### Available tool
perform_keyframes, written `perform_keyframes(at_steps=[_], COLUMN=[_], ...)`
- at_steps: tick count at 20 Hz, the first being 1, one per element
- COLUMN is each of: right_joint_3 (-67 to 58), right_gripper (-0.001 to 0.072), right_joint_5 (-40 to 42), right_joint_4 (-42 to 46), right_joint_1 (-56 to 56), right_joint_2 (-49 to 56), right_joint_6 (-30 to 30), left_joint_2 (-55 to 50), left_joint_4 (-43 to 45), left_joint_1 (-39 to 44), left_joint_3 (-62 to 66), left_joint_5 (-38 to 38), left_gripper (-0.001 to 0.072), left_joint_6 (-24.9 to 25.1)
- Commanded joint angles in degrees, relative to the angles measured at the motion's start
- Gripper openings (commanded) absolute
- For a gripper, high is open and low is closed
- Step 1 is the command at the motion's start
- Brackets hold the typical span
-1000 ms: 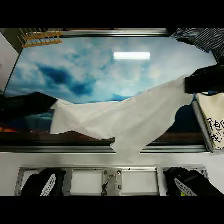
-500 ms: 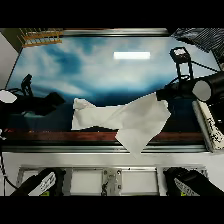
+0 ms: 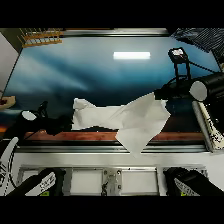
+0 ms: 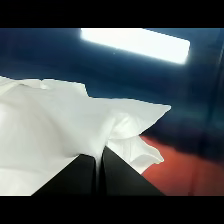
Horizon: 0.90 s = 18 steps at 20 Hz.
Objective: Fold the clothes and pants, and hang the long-sleeved shirts on hangers.
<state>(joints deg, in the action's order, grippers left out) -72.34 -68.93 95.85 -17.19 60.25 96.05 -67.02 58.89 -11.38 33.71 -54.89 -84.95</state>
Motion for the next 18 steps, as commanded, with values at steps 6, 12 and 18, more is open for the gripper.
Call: perform_keyframes(at_steps=[6,12,18], right_joint_3=[0.02,-0.17,-18.69], right_gripper=[0.0015,0.0015,0.0015], right_joint_5=[0.09,0.63,1.09], right_joint_4=[-0.09,1.62,5.09], right_joint_1=[-0.04,0.04,5.73], right_joint_2=[0.02,-0.09,-2.38], right_joint_6=[0.02,-0.83,-4.81], left_joint_2=[-7.76,-9.94,9.05], left_joint_4=[-1.81,-1.86,-2.08], left_joint_1=[8.98,12.81,0.61], left_joint_3=[2.99,9.60,35.60], left_joint_5=[1.33,-1.29,-9.64], left_gripper=[0.0601,0.0005,0.0005], left_joint_6=[-0.87,-0.96,-1.11])
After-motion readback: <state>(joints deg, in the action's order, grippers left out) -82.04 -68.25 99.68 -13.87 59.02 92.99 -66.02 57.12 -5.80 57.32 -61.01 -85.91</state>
